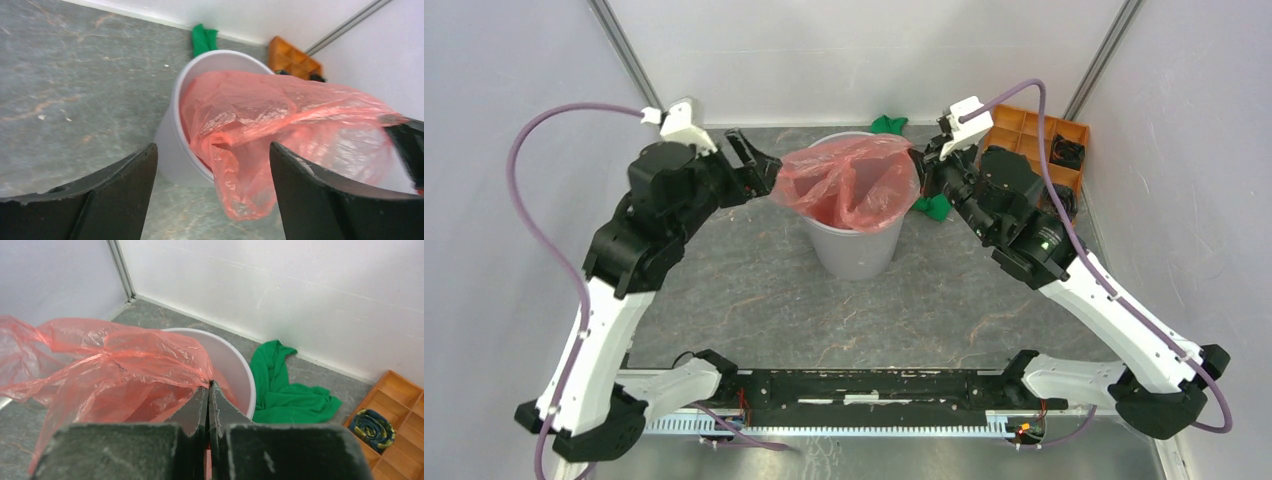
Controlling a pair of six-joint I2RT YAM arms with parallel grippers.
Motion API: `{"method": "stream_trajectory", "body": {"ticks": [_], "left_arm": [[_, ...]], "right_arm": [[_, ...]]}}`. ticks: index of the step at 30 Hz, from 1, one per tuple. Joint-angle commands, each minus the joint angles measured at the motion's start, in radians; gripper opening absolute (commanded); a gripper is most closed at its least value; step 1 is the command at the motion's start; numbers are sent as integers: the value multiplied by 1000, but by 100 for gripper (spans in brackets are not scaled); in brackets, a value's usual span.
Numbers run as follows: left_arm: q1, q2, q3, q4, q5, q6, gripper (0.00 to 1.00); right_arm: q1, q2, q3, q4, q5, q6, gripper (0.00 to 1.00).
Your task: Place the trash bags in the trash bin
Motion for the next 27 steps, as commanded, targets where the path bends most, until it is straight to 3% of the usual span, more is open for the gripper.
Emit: {"method": "stream_trajectory", "body": {"ticks": [1, 4, 11, 13, 15, 17, 20, 23, 27], "left_arm": [[5, -121, -97, 118, 123, -240, 92], [5, -123, -131, 132, 240, -344, 97], [5, -141, -262, 161, 319, -501, 96], [5, -133, -284, 203, 365, -504, 88], [5, -114, -284, 212, 374, -465, 67], [5, -90, -268, 172, 314, -378, 42], [5, -39, -232, 98, 169, -241, 26], [16, 39, -175, 62, 28, -105, 18], [66, 194, -48, 42, -68, 53, 17]], "right_arm": [[-2, -42, 35, 70, -42, 24, 1], [-1, -46, 26, 72, -45, 21, 1], [-2, -69, -14, 93, -59, 33, 1], [-3, -70, -19, 90, -56, 32, 1], [-2, -70, -23, 83, -44, 26, 1], [-2, -73, -37, 81, -11, 10, 1], [-24, -59, -59, 71, 30, -21, 1], [-92, -25, -63, 65, -16, -31, 0], [-197, 77, -3, 52, -138, -23, 0]]}}
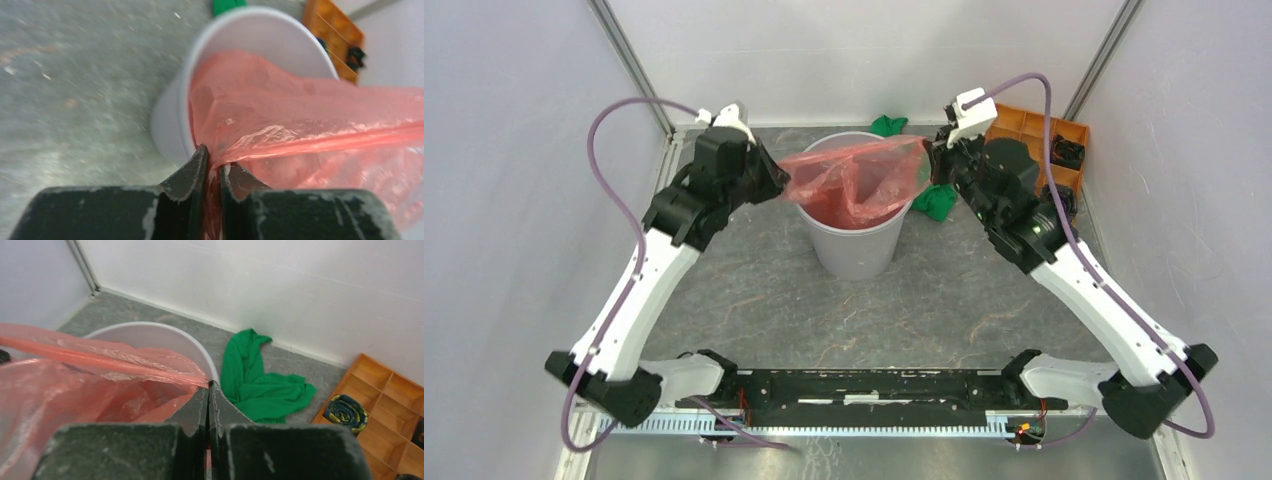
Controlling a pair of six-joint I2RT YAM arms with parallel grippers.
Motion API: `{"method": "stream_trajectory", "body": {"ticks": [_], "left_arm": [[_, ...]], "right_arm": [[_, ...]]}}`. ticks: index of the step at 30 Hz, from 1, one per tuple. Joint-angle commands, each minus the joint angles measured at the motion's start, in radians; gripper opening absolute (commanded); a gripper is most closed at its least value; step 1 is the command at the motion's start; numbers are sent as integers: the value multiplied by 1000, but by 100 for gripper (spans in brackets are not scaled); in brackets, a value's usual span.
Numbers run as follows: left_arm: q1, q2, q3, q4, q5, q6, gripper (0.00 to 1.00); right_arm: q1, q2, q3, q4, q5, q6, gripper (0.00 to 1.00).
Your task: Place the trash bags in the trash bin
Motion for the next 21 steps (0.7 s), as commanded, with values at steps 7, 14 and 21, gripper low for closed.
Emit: {"method": "stream_trajectory", "body": {"ticks": [7, 14, 21], "left_arm": [[171, 296, 214, 37, -75, 342, 23], [272, 421, 225, 141, 84, 299, 24], [301, 473, 139, 218, 231, 243, 21]], "right_arm": [[-252, 298, 204, -27, -336, 41, 1], [-297, 502, 373, -103, -452, 48, 3], [-309, 579, 372, -139, -411, 34, 15]]}}
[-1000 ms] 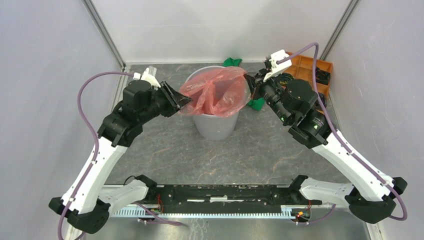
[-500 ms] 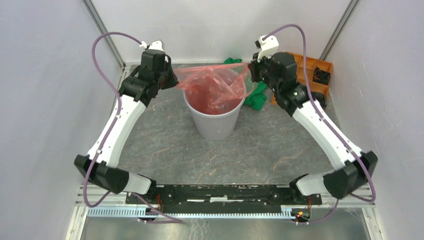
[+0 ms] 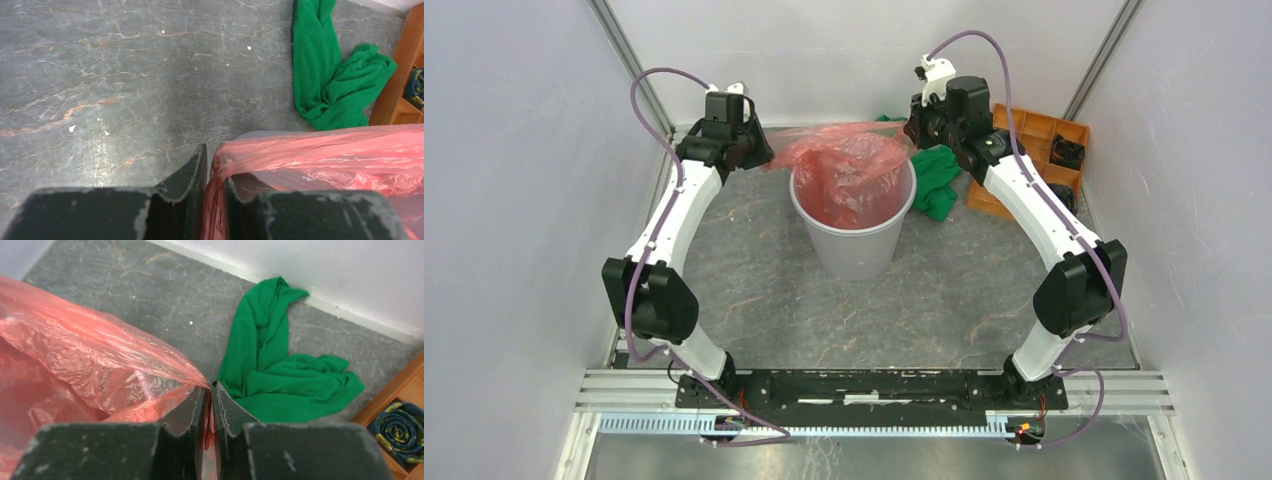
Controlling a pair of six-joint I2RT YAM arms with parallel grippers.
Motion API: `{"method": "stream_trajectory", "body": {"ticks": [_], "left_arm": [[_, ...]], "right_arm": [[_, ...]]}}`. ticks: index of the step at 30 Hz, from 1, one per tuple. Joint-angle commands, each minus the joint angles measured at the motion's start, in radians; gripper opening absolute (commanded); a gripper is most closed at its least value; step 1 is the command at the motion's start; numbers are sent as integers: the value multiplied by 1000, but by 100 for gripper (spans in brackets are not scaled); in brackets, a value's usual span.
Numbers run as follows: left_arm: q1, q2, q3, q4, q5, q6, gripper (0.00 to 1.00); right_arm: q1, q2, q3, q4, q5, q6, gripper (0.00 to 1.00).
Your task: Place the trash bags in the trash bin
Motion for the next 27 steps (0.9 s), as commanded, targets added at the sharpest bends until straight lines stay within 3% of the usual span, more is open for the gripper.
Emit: {"method": "stream_trajectory", "body": {"ticks": [1, 10, 15, 18, 20, 23, 27], "left_arm": [[8, 3, -49, 94, 129, -32, 19], [10, -172, -286, 145, 269, -75, 17], [10, -296, -377, 150, 303, -96, 22], [10, -340, -391, 137, 323, -99, 23], [10, -362, -410, 140, 329, -109, 23], [10, -386, -463, 180, 369, -137, 22], [10, -409, -532, 224, 423, -169, 19]], "right_arm": [[-11, 22, 16, -20, 2, -7, 15], [-12, -65, -138, -64, 35, -6, 15], [-18, -129, -164, -74, 32, 24, 23], [-18, -155, -121, -115, 46, 25, 33], [-18, -175, -88, -152, 76, 14, 44], [-19, -214, -55, -203, 118, -20, 70], [-18, -260, 6, -262, 168, -79, 89]]}}
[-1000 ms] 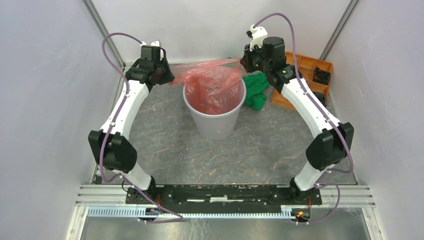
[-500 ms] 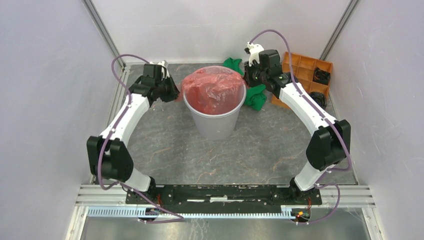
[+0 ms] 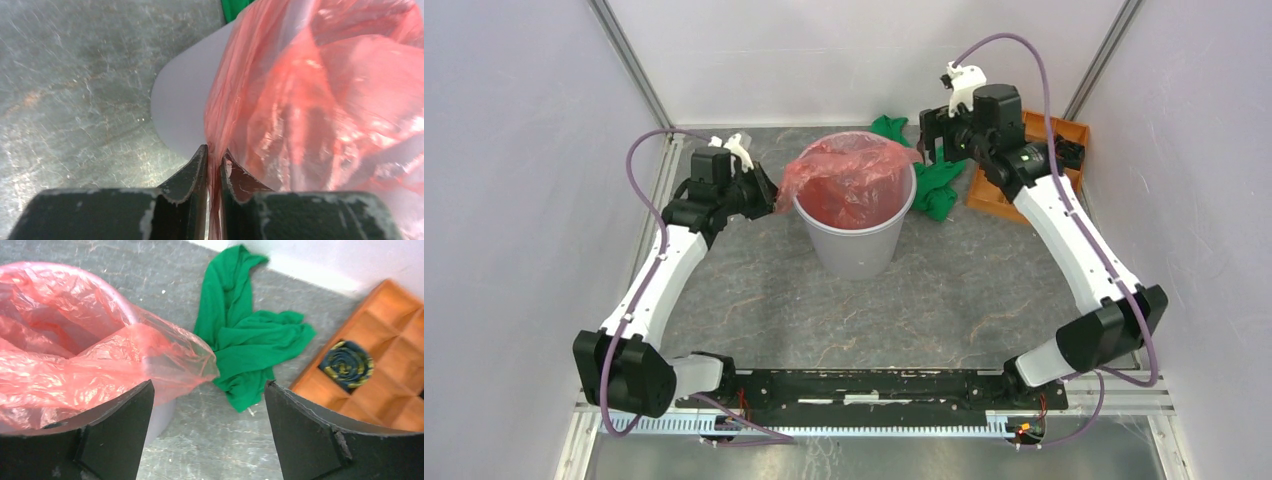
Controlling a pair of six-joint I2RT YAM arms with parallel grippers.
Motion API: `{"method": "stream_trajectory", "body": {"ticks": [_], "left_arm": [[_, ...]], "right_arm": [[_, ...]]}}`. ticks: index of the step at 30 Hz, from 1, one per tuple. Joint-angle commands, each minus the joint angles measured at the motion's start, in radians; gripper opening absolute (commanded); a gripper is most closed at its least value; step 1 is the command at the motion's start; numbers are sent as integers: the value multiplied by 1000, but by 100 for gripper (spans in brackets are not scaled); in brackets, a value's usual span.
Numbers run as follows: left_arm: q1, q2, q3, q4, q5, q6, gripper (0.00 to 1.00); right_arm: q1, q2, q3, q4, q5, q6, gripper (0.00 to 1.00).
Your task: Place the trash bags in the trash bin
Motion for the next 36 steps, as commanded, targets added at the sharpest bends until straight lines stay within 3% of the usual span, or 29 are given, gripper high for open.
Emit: {"method": "stream_trajectory", "body": {"ticks": [1, 4, 7, 12, 15, 23, 26, 29, 30, 33, 34, 36], "left_arm": [[5, -29, -73, 70, 90, -71, 18], [5, -43, -104, 76, 105, -76, 18], [5, -56, -126, 97, 128, -100, 18], [5, -81, -157, 127, 171, -129, 17], [5, -98, -173, 132, 180, -135, 17], [5, -109, -204, 139, 213, -138, 16], [5, -119, -206, 138, 213, -133, 16], [5, -122, -206, 134, 213, -130, 16], [5, -122, -206, 132, 210, -129, 16], [5, -120, -209, 131, 209, -131, 16], [5, -118, -210, 134, 210, -134, 16], [5, -115, -209, 135, 215, -136, 17]], "right_arm": [[-2, -101, 74, -30, 28, -103, 91], [23, -162, -7, 124, -195, -171, 98], [105, -166, -53, 271, -425, -265, 98], [312, -26, 77, 144, -613, -643, 95], [384, 47, 153, -6, -585, -862, 87], [423, -29, -75, 119, -504, -1090, 82], [425, -49, -125, 206, -408, -1064, 67], [429, -54, -118, 208, -377, -1046, 30], [430, -61, -111, 191, -387, -1039, 23], [443, -107, -150, 195, -389, -1022, 13], [446, -131, -175, 224, -381, -1013, 4], [460, -181, -234, 274, -346, -986, 1]]}}
